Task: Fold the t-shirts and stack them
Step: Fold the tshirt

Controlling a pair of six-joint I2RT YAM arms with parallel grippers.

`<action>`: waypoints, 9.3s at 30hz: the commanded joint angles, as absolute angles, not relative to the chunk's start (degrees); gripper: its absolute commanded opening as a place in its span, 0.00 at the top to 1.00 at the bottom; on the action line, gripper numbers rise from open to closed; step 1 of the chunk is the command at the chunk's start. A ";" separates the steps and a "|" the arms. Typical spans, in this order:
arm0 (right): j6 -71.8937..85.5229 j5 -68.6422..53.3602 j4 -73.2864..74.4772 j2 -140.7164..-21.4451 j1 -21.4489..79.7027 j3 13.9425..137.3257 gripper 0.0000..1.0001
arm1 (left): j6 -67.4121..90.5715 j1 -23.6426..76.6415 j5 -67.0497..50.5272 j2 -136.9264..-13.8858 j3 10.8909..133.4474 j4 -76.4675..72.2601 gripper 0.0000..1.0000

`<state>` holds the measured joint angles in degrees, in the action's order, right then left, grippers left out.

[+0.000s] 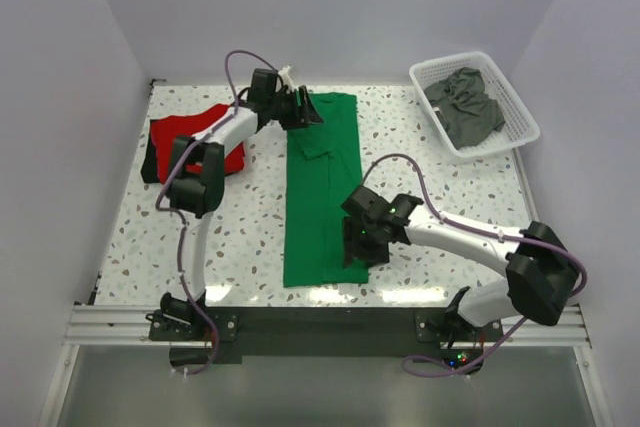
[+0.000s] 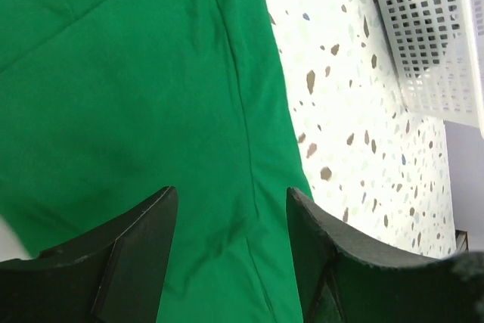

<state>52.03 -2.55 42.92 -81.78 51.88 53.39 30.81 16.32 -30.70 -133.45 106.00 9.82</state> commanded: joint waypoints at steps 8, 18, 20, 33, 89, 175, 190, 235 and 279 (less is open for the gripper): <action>44.22 -1.49 39.65 -78.93 48.26 44.04 0.44 | 29.97 20.91 -15.04 -95.56 65.95 18.90 0.36; 39.82 -8.17 32.26 -75.93 42.28 38.76 0.49 | 43.76 31.98 -6.51 -74.62 37.27 19.50 0.35; 38.94 -9.57 31.56 -76.55 42.19 38.85 0.51 | 44.64 34.18 -4.93 -74.44 37.09 21.43 0.35; 35.33 -14.50 32.26 -79.63 42.28 39.55 0.55 | 54.31 42.97 -0.53 -70.23 32.17 29.44 0.44; 35.16 -15.54 39.82 -75.05 38.58 39.29 0.51 | 59.94 47.02 -8.09 -64.25 19.51 24.34 0.60; 36.74 -13.36 44.91 -90.17 34.45 69.95 1.00 | 40.35 35.51 -3.16 -77.78 56.24 33.66 1.00; 31.20 -14.85 46.32 -104.75 25.84 84.98 1.00 | 31.91 24.44 -10.37 -95.87 71.27 29.88 1.00; 28.12 -19.95 42.37 -111.28 18.98 84.06 0.50 | 28.04 16.35 -14.33 -101.34 69.63 22.24 0.35; 30.85 -22.94 32.25 -108.28 20.48 66.09 0.91 | 31.82 22.23 -19.07 -96.68 51.85 18.19 0.43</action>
